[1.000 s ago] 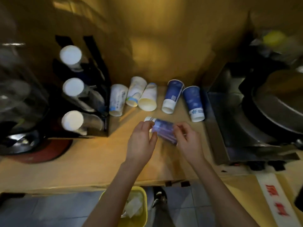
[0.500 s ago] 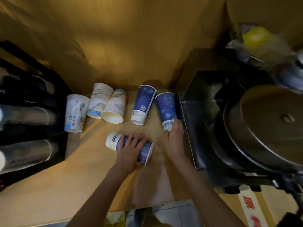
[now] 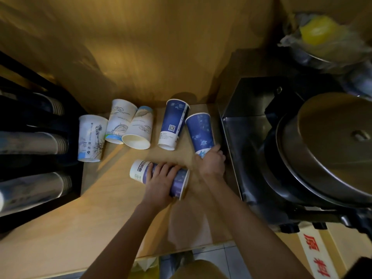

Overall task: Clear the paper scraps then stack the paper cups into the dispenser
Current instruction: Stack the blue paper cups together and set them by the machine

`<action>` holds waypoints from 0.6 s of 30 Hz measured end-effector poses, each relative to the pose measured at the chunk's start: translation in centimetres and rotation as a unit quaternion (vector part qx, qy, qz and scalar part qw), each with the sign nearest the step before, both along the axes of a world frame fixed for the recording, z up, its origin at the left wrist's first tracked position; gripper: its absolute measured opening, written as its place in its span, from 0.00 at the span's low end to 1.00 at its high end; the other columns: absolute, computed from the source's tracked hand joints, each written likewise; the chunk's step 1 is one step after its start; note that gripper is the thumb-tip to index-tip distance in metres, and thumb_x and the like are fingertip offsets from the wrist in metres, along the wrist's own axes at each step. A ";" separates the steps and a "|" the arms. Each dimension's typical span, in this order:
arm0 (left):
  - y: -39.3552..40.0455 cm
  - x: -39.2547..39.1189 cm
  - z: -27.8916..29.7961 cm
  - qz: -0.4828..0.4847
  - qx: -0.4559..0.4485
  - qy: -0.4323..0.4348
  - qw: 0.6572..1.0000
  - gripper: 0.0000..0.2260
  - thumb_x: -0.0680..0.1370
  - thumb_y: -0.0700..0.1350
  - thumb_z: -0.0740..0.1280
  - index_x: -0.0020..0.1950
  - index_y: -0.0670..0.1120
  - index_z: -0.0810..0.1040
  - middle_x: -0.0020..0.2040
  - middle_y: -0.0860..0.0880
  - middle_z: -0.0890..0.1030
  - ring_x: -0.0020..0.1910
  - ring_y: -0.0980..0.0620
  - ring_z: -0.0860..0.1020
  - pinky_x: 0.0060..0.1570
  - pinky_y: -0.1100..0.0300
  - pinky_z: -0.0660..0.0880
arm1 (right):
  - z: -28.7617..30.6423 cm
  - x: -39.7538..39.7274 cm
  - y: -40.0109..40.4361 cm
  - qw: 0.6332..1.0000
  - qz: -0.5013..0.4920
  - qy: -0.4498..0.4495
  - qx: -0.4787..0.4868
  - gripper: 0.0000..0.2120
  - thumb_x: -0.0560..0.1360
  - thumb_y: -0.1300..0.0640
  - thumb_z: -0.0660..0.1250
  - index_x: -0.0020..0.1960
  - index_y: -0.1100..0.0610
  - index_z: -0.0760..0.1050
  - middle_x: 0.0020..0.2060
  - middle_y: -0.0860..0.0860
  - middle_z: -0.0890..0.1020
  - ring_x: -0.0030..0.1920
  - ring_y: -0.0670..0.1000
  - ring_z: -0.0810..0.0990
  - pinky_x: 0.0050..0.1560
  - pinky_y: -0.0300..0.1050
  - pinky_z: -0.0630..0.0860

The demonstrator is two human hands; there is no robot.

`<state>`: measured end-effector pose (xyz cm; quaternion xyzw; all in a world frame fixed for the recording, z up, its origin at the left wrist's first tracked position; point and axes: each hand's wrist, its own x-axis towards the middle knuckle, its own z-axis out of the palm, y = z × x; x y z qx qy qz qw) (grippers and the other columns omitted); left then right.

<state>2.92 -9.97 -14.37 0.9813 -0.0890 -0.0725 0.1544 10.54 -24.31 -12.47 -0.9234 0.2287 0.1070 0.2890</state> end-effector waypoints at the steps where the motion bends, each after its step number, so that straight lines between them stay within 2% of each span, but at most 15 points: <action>1: 0.0 0.1 -0.1 -0.004 0.001 -0.007 1.000 0.36 0.56 0.47 0.75 0.63 0.50 0.70 0.60 0.45 0.78 0.62 0.40 0.73 0.67 0.37 0.58 | 0.2 -0.4 -0.2 1.000 -0.005 0.008 0.008 0.34 0.69 0.50 0.69 0.67 0.63 0.58 0.61 0.61 0.71 0.61 0.60 0.70 0.58 0.54 0.71; 5: -0.1 0.1 0.0 -0.003 -0.013 -0.031 0.999 0.37 0.55 0.47 0.75 0.63 0.50 0.69 0.60 0.45 0.77 0.62 0.40 0.73 0.67 0.37 0.59 | 1.0 -2.3 -1.3 0.988 -0.059 0.041 0.135 0.27 0.63 0.52 0.75 0.57 0.60 0.71 0.52 0.58 0.78 0.50 0.57 0.78 0.48 0.45 0.72; 8: 0.2 -0.2 0.0 -0.010 -0.021 -0.031 0.999 0.37 0.57 0.49 0.75 0.64 0.52 0.66 0.62 0.46 0.76 0.64 0.41 0.71 0.68 0.39 0.56 | 1.3 -4.0 -2.0 0.972 -0.083 -0.021 0.219 0.23 0.61 0.54 0.76 0.52 0.55 0.70 0.46 0.53 0.78 0.43 0.53 0.76 0.47 0.44 0.70; 10: 0.2 -0.3 0.6 -0.004 -0.035 -0.005 0.999 0.35 0.61 0.48 0.74 0.67 0.52 0.66 0.65 0.47 0.73 0.67 0.43 0.67 0.71 0.41 0.51 | 0.8 -5.4 -2.6 0.974 -0.061 -0.059 0.210 0.25 0.62 0.55 0.75 0.54 0.54 0.68 0.46 0.50 0.76 0.45 0.51 0.76 0.47 0.44 0.70; 12: 0.4 -0.3 1.5 0.017 -0.048 0.024 0.998 0.35 0.64 0.47 0.72 0.69 0.52 0.64 0.68 0.49 0.69 0.70 0.46 0.63 0.72 0.44 0.48 | -0.1 -6.9 -3.0 0.974 -0.023 -0.090 0.208 0.29 0.63 0.56 0.76 0.60 0.55 0.67 0.48 0.48 0.77 0.48 0.50 0.78 0.47 0.40 0.72; 15: 1.0 -0.3 2.8 0.074 -0.088 0.025 0.993 0.38 0.61 0.43 0.73 0.70 0.51 0.63 0.67 0.48 0.69 0.67 0.45 0.65 0.70 0.47 0.54 | -1.2 -8.4 -2.8 0.964 -0.044 -0.108 0.239 0.31 0.63 0.61 0.76 0.63 0.59 0.68 0.50 0.48 0.76 0.53 0.47 0.75 0.49 0.34 0.68; 18: 1.9 -0.1 5.1 0.120 -0.185 -0.009 0.975 0.41 0.58 0.41 0.78 0.67 0.44 0.65 0.64 0.42 0.72 0.62 0.42 0.70 0.60 0.52 0.66 | -1.7 -9.0 -2.4 0.969 -0.013 -0.086 0.231 0.29 0.64 0.58 0.76 0.62 0.58 0.70 0.48 0.48 0.77 0.52 0.48 0.78 0.48 0.37 0.70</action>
